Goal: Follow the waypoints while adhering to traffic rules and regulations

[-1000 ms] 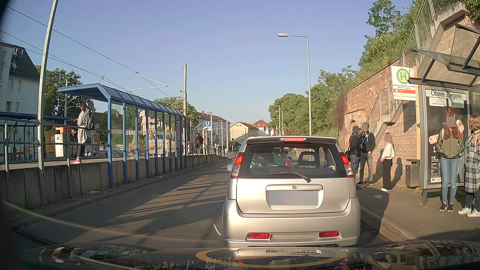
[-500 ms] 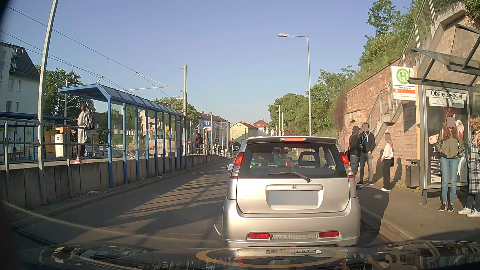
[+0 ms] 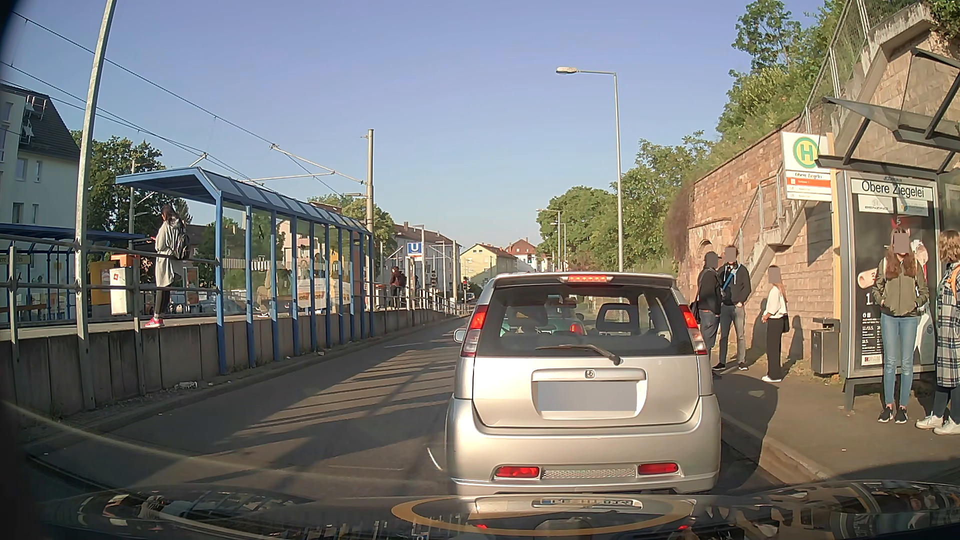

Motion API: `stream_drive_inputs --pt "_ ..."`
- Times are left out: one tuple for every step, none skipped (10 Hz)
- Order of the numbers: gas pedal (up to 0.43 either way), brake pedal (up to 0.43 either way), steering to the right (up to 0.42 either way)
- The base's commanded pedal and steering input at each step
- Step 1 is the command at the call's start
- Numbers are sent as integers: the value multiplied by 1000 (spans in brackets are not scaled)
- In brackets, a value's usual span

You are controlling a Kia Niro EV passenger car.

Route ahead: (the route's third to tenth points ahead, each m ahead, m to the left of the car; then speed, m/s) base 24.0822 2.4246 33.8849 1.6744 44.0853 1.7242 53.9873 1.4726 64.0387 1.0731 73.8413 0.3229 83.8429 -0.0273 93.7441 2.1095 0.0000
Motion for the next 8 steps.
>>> stream_drive_inputs --pt "0 201 -4" --pt "0 201 -4" --pt "0 201 -4" --pt "0 201 -4" --pt "0 201 -4" --pt "0 201 -5" --pt "0 201 -4" --pt "0 201 -4"
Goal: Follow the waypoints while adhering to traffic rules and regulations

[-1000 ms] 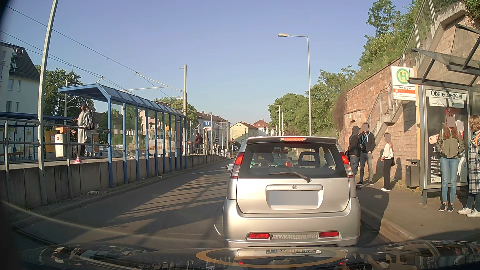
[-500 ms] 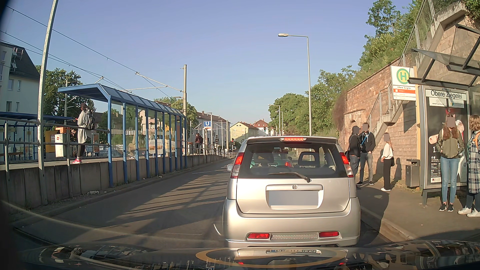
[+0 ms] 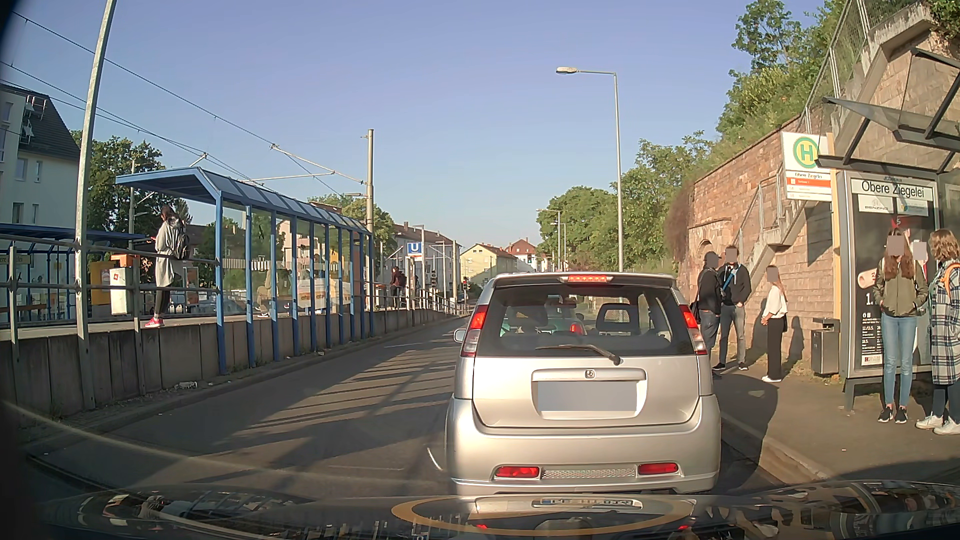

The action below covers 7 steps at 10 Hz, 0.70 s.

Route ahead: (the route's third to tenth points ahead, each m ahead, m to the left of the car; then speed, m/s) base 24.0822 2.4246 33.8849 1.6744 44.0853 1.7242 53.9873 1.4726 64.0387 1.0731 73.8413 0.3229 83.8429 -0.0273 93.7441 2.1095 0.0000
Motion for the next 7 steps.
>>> stream_drive_inputs --pt "0 201 -4" --pt "0 201 -5" --pt "0 201 -4" --pt "0 201 -4" --pt "0 201 -4" --pt "0 201 -4" --pt "0 201 -4"
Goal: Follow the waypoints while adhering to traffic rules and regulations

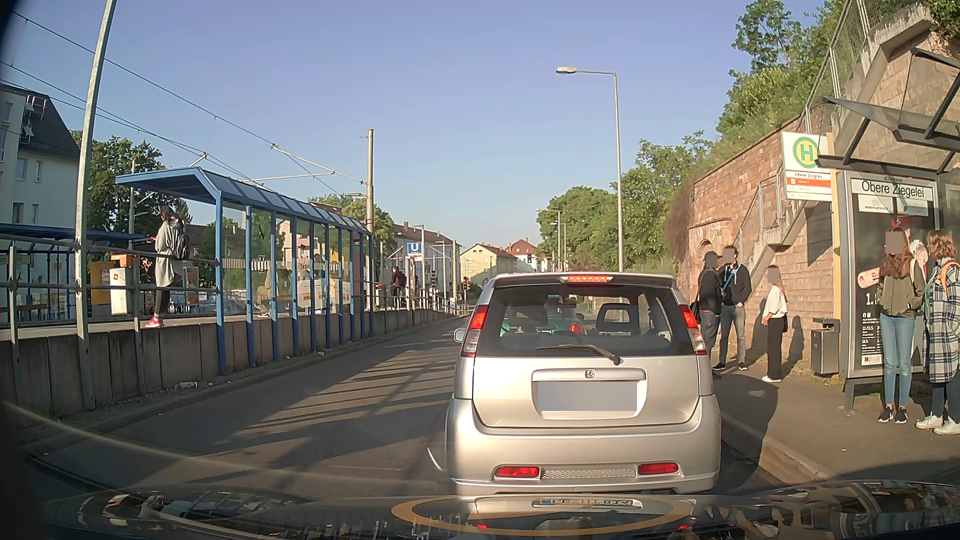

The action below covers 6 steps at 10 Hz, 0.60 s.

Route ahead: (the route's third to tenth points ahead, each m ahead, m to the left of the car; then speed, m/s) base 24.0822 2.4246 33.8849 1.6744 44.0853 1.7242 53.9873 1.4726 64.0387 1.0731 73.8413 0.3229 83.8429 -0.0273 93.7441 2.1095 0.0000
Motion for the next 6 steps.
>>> stream_drive_inputs --pt "0 207 -5" --pt "0 207 -5" --pt "0 201 -4" --pt "0 207 -4" --pt "0 207 -4" --pt "0 207 -4"
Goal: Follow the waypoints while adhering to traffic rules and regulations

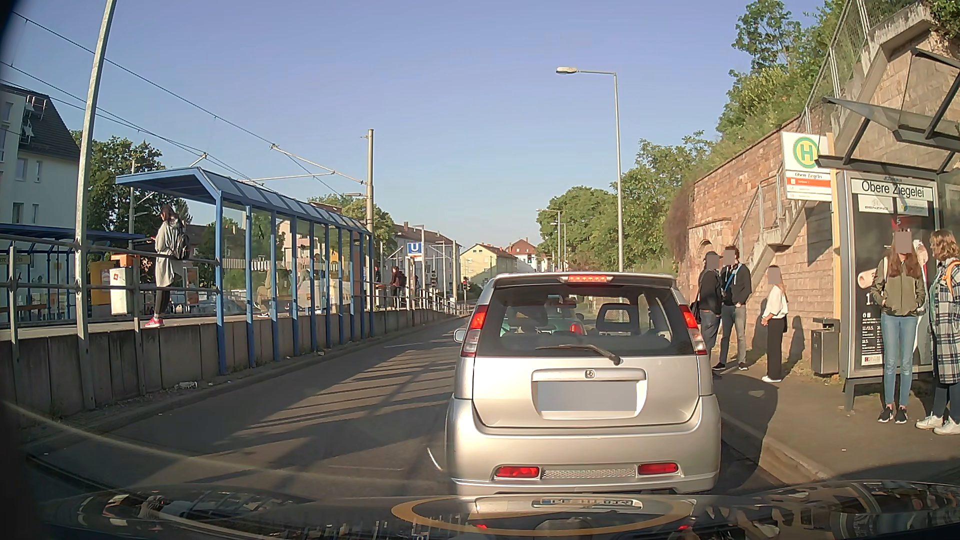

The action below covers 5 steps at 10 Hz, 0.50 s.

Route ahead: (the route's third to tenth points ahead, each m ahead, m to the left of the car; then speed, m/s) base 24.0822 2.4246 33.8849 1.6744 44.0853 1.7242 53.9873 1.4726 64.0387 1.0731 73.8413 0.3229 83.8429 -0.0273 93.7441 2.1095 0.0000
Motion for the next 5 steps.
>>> stream_drive_inputs --pt "0 207 -4" --pt "0 207 -4" --pt "0 207 -4" --pt "0 207 -5" --pt "0 207 -4"
